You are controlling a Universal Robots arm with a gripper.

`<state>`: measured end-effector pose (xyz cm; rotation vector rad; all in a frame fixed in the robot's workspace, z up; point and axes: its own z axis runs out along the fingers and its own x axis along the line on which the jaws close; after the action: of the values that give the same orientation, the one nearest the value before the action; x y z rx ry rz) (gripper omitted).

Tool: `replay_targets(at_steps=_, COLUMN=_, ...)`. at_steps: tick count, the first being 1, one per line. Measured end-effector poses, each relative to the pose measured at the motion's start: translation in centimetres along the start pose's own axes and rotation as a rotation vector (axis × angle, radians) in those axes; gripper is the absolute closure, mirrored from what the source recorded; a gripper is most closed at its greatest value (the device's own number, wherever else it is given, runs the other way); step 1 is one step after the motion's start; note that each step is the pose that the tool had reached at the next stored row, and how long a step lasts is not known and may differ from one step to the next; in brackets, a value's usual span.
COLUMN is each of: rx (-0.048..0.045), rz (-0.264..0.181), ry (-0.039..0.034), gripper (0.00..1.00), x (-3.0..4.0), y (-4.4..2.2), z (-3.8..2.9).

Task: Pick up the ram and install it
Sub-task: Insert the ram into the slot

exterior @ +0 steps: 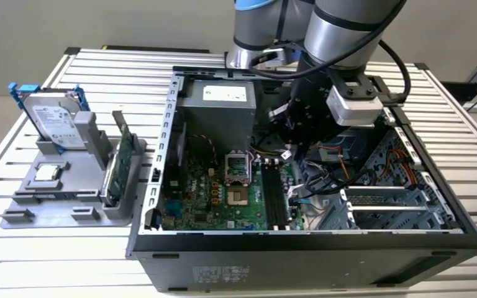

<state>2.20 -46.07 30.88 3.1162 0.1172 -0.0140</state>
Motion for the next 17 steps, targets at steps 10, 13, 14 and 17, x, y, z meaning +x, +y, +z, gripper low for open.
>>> replay_targets(at_steps=10, rx=-0.0037, rz=0.000, ry=-0.0003, gripper=1.00, x=0.00, y=-0.01, z=0.41)
replay_targets(at_steps=13, rx=-0.0052, rz=0.000, ry=-0.0004, gripper=1.00, x=0.00, y=-0.01, z=0.52)
replay_targets(at_steps=14, rx=-0.0058, rz=0.000, ry=-0.0005, gripper=1.00, x=0.01, y=-0.01, z=0.55)
replay_targets(at_steps=17, rx=-0.0070, rz=0.000, ry=-0.0005, gripper=1.00, x=0.01, y=-0.02, z=0.66)
